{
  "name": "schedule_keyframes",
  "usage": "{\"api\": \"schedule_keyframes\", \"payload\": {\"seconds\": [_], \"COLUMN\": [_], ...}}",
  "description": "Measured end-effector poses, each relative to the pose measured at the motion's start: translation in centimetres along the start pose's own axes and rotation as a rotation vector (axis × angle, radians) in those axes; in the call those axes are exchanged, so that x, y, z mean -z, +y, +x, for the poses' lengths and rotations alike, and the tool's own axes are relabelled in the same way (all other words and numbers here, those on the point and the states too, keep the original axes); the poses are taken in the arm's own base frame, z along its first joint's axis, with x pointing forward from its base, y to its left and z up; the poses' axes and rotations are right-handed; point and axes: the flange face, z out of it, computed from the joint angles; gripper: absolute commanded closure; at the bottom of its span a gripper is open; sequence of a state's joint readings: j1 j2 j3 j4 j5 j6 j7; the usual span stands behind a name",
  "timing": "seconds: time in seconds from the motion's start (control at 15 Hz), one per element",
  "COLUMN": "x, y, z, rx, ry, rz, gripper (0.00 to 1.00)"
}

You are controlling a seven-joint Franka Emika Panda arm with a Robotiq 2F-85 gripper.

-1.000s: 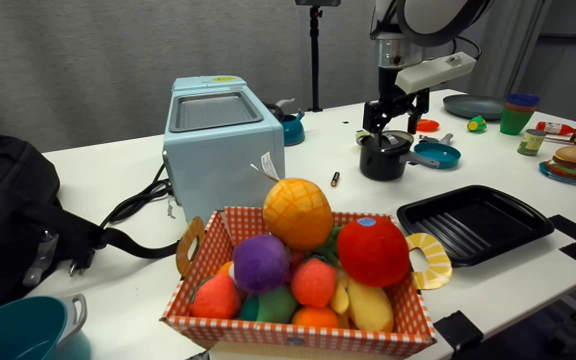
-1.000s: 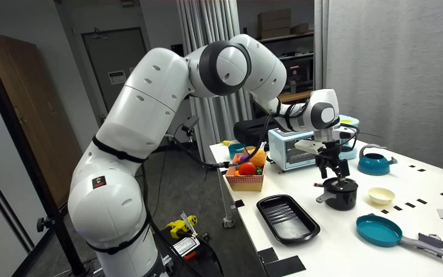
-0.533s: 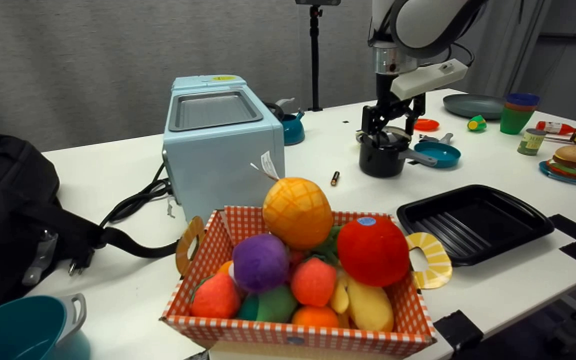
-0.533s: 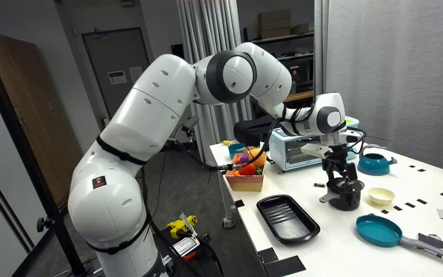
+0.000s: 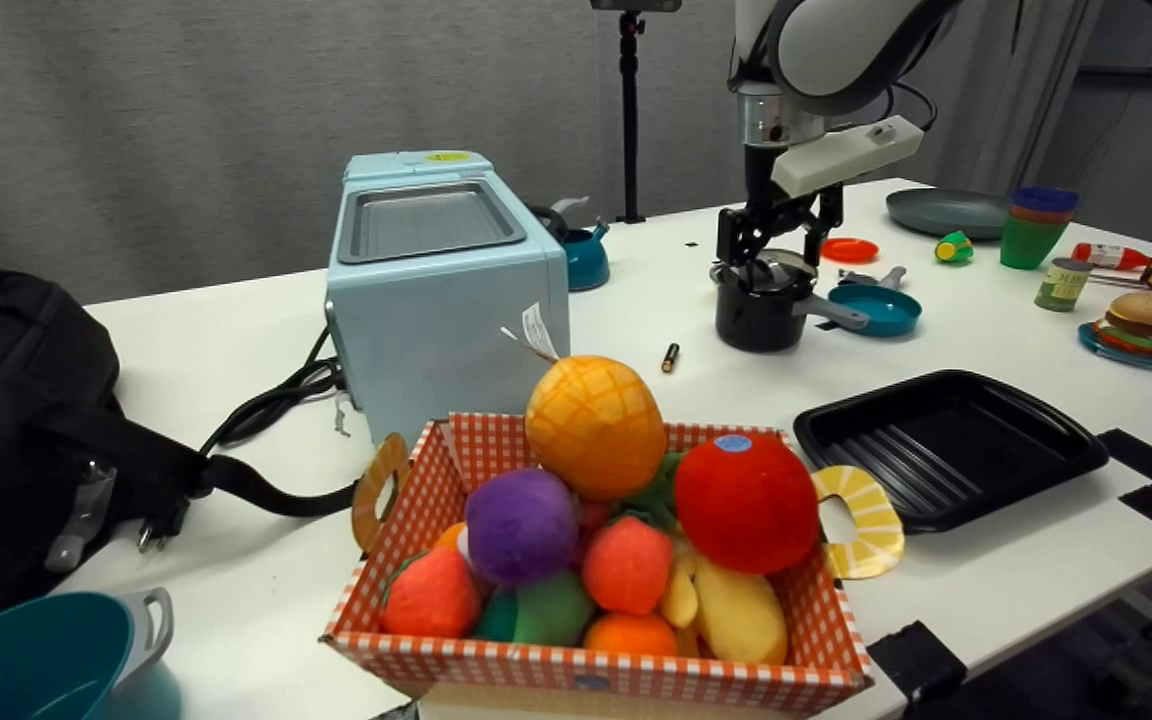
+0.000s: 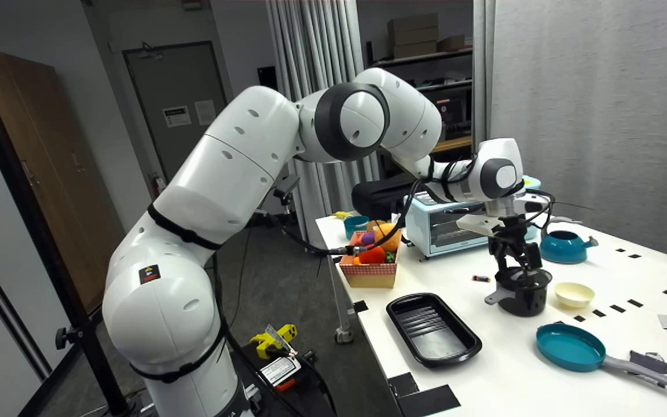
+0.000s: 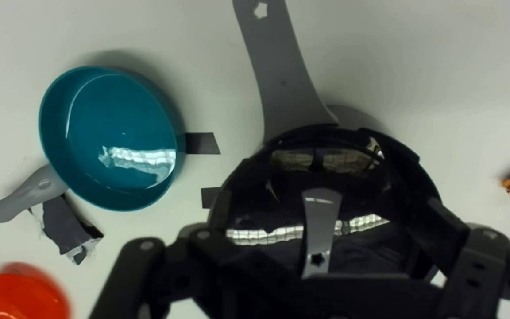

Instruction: Remove the lid from the black pot and put it on the blue pot

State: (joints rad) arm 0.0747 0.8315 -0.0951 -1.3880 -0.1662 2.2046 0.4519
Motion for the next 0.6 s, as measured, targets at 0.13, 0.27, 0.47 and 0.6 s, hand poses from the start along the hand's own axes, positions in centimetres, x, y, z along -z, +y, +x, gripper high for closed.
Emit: {"api": "schedule_keyframes", "payload": {"seconds": [0.13, 0.27, 0.47, 0.6], "x": [0.37, 0.78, 1.06, 0.86], "y": [-0.05, -0.09, -0.03, 0.08], "z": [0.21, 0.44, 0.65, 0.66], "rx": [-0.004, -0.010, -0.014, -0.016], "ry": [0.004, 0.009, 0.014, 0.012], "rz": [0.006, 0.014, 0.018, 0.015], "gripper": [0.00, 0.00, 0.26, 0.42]}}
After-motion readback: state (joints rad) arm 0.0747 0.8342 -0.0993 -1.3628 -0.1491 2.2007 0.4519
